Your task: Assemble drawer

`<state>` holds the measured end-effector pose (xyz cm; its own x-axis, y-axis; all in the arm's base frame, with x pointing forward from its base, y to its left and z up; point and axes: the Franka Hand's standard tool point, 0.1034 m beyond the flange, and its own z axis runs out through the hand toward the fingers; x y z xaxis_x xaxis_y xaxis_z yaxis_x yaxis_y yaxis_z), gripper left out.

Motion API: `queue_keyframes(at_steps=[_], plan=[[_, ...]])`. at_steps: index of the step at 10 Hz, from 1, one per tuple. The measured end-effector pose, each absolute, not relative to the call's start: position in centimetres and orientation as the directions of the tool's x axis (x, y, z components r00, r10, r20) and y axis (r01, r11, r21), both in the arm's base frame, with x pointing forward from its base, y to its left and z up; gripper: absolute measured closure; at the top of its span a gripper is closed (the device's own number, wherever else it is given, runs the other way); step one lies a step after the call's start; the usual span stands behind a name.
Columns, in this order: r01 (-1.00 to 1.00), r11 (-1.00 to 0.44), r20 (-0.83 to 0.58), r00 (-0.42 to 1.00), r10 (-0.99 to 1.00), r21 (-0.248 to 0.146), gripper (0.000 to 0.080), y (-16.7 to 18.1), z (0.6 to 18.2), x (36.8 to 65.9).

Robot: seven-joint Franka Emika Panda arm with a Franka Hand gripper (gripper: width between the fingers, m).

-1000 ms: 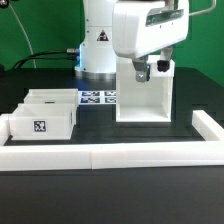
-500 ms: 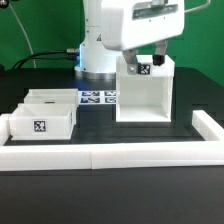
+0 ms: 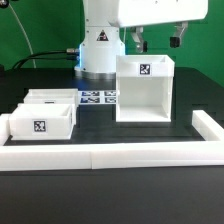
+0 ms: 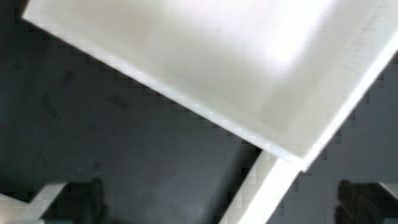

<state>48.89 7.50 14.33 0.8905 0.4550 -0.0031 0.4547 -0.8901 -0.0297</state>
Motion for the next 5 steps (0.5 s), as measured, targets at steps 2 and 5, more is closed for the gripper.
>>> queue_keyframes(at_steps=[2,5], plan=[[0.454,-0.89,-0.004,0.891,0.455,-0.03,0.015,7.5,14.3,48.9],[0.277,-0.96,-0.021,0.96,0.278,-0.029,0.015,8.2,13.7,47.1]])
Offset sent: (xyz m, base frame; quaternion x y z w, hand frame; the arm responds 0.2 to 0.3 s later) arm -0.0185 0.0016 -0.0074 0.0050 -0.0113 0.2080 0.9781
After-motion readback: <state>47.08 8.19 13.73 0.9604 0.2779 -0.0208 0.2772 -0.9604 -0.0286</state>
